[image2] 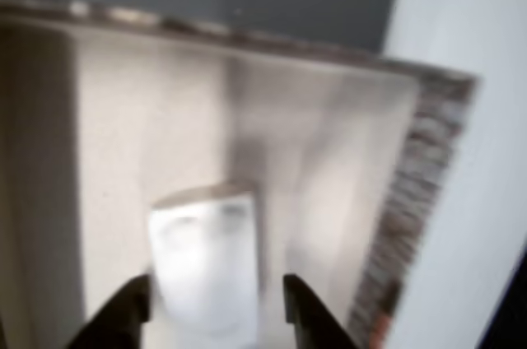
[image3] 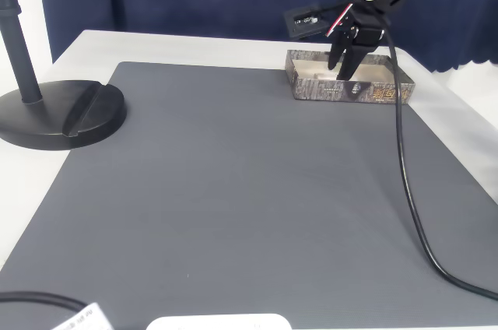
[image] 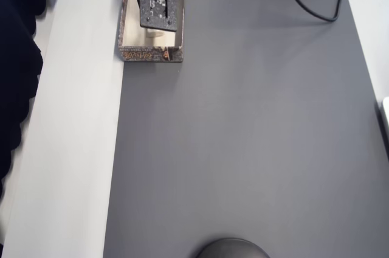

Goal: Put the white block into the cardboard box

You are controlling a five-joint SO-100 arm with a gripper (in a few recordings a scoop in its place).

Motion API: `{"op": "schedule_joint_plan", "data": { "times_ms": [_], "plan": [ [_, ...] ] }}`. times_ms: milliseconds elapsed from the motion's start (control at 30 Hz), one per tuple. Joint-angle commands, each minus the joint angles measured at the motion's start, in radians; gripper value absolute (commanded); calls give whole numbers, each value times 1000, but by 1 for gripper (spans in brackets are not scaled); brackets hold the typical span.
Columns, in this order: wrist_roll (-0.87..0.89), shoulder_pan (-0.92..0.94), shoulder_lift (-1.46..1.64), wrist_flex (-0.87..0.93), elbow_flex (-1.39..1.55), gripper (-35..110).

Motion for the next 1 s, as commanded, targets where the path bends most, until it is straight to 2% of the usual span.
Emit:
{"op": "schedule_joint_plan", "data": {
  "times_ms": [0,400,800,967],
  "plan": [
    [-20,-3,138,-11,-20,28],
    [-89,-18,221,32,-6,28],
    [-225,-183,364,114,178,4],
    [-316,-236,417,117,175,2]
  ]
}}
